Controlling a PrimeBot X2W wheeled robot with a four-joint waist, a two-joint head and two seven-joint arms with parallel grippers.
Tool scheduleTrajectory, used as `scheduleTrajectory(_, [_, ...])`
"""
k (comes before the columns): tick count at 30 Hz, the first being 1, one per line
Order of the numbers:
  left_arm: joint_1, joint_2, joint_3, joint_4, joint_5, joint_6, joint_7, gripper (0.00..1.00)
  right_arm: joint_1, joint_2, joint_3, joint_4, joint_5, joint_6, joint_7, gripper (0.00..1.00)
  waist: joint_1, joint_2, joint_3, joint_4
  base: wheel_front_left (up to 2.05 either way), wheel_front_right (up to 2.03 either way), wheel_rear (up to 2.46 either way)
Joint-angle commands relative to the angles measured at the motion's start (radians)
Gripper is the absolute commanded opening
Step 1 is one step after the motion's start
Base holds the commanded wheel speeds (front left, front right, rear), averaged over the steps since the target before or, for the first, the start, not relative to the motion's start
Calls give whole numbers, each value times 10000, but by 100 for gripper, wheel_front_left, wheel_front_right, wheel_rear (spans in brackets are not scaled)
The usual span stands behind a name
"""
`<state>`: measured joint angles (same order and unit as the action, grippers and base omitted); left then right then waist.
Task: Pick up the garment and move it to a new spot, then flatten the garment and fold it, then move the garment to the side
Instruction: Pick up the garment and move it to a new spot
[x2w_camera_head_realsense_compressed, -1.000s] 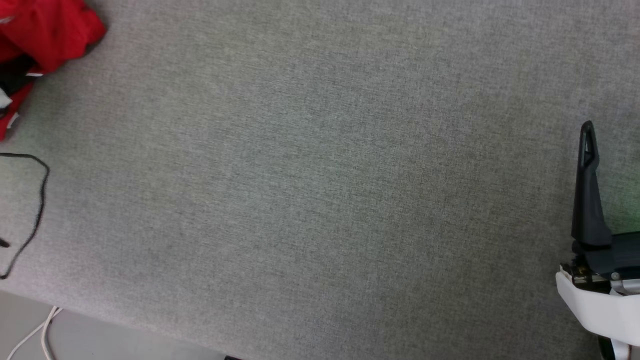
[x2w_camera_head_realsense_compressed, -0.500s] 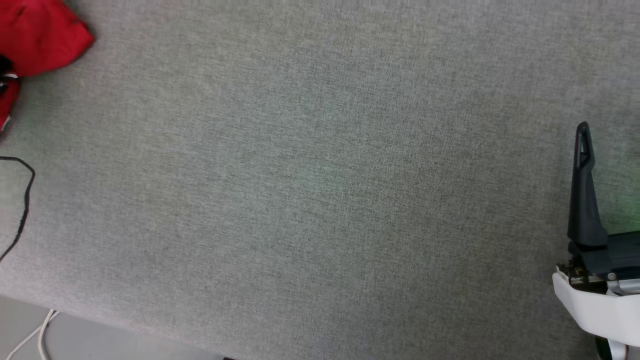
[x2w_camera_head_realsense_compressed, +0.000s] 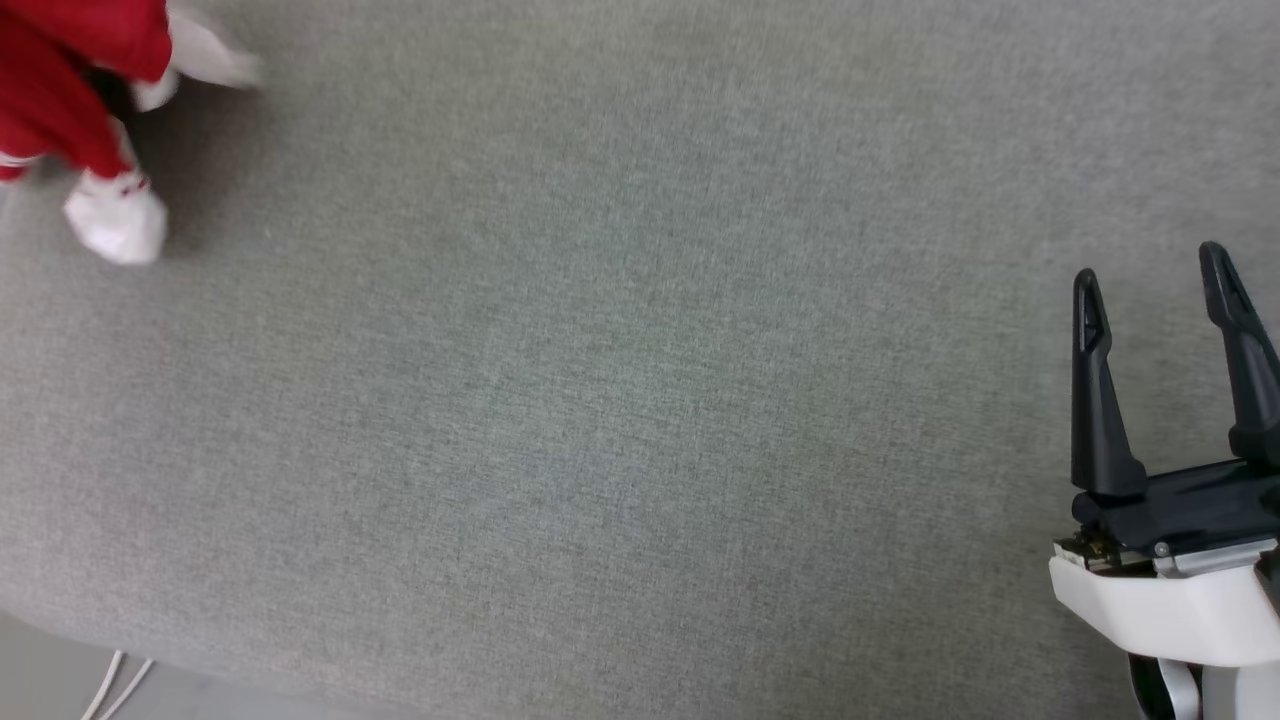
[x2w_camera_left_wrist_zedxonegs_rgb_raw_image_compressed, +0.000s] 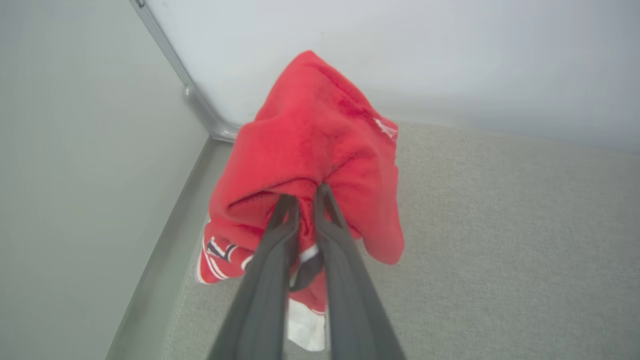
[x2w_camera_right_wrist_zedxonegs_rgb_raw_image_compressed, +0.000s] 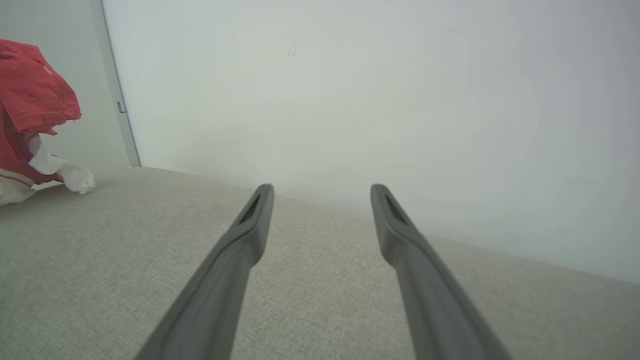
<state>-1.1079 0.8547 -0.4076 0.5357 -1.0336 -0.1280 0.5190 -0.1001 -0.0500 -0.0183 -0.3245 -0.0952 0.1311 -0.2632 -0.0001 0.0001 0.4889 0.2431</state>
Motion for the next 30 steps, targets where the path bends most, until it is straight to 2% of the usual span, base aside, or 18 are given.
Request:
scheduleTrajectory(1, [-306, 92, -193, -290, 66, -4, 51, 0, -44, -5, -6, 113, 157, -7, -24, 100, 1, -1, -580, -151, 0, 0, 0])
scheduleTrajectory(8, [-1385, 211, -1164, -1847, 369, -5, 413, 0, 213, -3, 35, 574, 769, -7, -24, 100, 1, -1, -1595, -691, 0, 0, 0])
scheduleTrajectory(12, [-2031, 58, -1655, -2720, 482, -5, 727, 0, 306, 0, -17, 726, 1032, -7, -24, 100, 1, -1, -2008, -1125, 0, 0, 0])
scheduleTrajectory(18, [-2757, -298, -2310, -3512, 528, -5, 932, 0, 418, 3, -23, 918, 1345, -7, -24, 100, 1, -1, -2359, -1771, 0, 0, 0])
scheduleTrajectory(22, [-2996, -739, -2796, -4021, 517, -3, 995, 0, 438, 2, -8, 1015, 1471, -7, -24, 100, 1, -1, -2553, -2353, 0, 0, 0])
scheduleTrajectory(30, [-2559, -1444, -3757, -4760, 538, -3, 934, 0, 584, 3, -76, 1174, 1652, -7, -24, 100, 1, -1, -2623, -3444, 0, 0, 0])
